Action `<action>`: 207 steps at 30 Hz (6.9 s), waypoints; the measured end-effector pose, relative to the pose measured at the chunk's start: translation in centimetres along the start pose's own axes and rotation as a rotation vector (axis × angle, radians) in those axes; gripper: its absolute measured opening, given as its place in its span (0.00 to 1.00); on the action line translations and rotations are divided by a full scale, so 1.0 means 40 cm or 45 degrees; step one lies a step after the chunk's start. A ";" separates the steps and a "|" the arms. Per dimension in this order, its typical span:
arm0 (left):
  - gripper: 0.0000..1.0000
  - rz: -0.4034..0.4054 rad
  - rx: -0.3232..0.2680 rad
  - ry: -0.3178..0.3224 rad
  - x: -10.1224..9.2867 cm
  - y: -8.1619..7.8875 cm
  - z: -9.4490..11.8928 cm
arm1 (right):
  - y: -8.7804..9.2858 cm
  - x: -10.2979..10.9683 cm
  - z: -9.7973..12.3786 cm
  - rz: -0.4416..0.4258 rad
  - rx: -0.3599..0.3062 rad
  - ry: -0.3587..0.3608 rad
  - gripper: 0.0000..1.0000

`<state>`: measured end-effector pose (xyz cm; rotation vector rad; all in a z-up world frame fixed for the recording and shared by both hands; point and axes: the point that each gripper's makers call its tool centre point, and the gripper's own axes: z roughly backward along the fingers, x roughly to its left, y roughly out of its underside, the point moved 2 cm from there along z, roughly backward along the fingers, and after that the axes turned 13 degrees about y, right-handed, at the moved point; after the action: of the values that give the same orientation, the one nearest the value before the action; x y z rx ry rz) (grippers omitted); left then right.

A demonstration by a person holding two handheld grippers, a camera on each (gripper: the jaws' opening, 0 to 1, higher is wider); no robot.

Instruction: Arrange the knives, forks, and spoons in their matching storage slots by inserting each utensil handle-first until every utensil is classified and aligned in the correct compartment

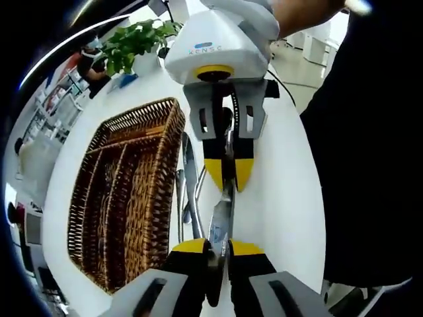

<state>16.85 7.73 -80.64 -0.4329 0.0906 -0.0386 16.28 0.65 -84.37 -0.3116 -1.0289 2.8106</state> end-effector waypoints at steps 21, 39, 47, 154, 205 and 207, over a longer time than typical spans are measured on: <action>0.21 0.182 -0.227 -0.158 0.057 0.015 0.101 | -0.024 -0.025 0.041 0.005 0.003 0.025 0.03; 0.58 0.546 -0.654 -0.361 0.025 0.102 0.266 | -0.104 -0.066 0.167 0.127 0.042 0.137 0.03; 0.96 0.626 -0.790 -0.504 0.022 0.125 0.338 | -0.190 -0.095 0.248 0.198 -0.004 0.187 0.04; 1.00 0.681 -0.952 -0.705 -0.089 0.197 0.464 | -0.190 -0.352 -0.002 0.308 0.188 0.259 0.04; 1.00 0.787 -0.943 -0.807 -0.115 0.259 0.480 | -0.070 -0.340 -0.135 0.416 0.265 0.219 0.07; 1.00 0.781 -0.940 -0.806 -0.117 0.257 0.479 | -0.072 -0.338 -0.130 0.413 0.275 0.231 0.09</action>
<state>14.21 25.31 -67.27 -1.1167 -0.4033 0.7543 30.76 3.43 -84.39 -0.7517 -0.6820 3.0653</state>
